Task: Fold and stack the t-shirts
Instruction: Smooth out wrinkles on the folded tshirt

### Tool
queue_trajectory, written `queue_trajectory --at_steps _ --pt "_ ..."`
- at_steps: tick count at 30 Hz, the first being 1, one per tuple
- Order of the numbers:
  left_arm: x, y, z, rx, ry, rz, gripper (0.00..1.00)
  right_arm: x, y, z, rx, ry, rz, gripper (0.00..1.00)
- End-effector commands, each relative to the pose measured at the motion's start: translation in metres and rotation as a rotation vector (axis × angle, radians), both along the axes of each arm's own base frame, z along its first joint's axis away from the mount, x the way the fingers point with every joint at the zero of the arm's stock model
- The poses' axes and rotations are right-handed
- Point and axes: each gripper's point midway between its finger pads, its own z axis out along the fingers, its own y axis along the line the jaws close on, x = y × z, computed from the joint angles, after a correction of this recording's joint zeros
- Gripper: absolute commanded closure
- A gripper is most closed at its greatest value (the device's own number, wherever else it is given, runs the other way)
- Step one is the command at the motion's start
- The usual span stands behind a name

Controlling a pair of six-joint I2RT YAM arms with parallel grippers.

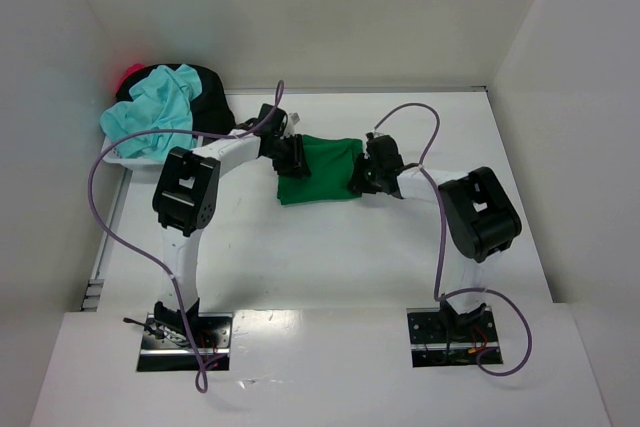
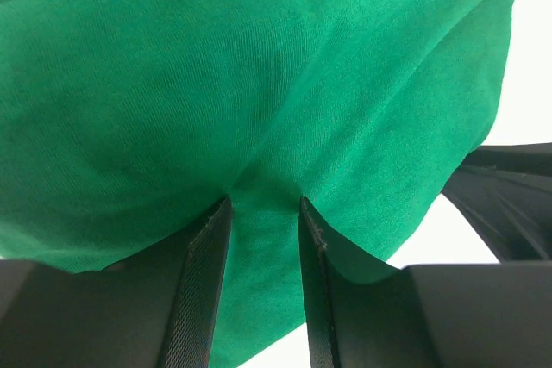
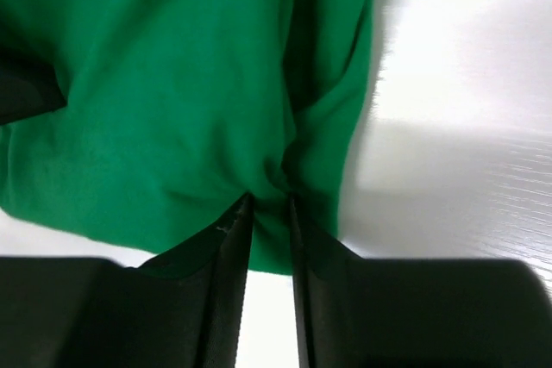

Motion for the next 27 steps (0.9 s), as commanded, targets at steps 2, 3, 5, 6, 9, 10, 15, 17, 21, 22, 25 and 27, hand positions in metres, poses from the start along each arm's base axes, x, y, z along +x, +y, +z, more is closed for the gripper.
queue_trajectory --at_steps 2,3,5,6,9,10,15,17,21,22,25,27 --pt "-0.003 0.003 -0.015 0.023 0.019 0.012 0.55 0.008 -0.014 -0.007 -0.07 0.012 -0.077 0.72" --pt "-0.003 0.005 -0.016 0.03 0.017 0.017 0.55 0.005 -0.018 -0.011 -0.084 0.02 -0.085 0.72" --pt "-0.003 0.005 -0.021 0.037 0.021 0.01 0.55 0.001 -0.024 -0.009 -0.1 0.026 -0.11 0.72" --pt "-0.003 0.005 -0.021 0.037 0.021 0.01 0.55 -0.001 -0.029 -0.005 -0.116 0.019 -0.126 0.73" --pt "-0.003 0.005 -0.021 0.037 0.021 0.01 0.55 -0.001 -0.036 0.012 -0.099 -0.014 -0.153 0.76" --pt "-0.003 0.005 -0.021 0.037 0.021 0.01 0.55 0.0 -0.036 0.017 -0.093 -0.026 -0.154 0.77" --pt "-0.001 0.003 -0.017 0.027 0.009 -0.003 0.51 0.001 -0.049 0.029 -0.073 -0.031 -0.179 0.83" --pt "-0.002 0.001 -0.013 0.016 0.007 -0.021 0.49 0.008 -0.051 0.046 -0.068 -0.06 -0.182 0.78" --pt "0.0 -0.001 0.005 0.001 -0.035 -0.041 0.42 0.025 -0.048 0.086 -0.026 -0.168 -0.16 0.51" --pt "0.001 -0.002 0.007 0.001 -0.035 -0.041 0.42 0.033 -0.052 0.1 0.0 -0.202 -0.16 0.47" --pt "0.003 -0.002 0.019 -0.002 -0.059 -0.049 0.37 0.043 -0.04 0.111 0.071 -0.218 -0.089 0.22" --pt "0.0 -0.002 0.018 -0.003 -0.052 -0.061 0.36 0.05 -0.039 0.101 0.073 -0.203 -0.072 0.0"
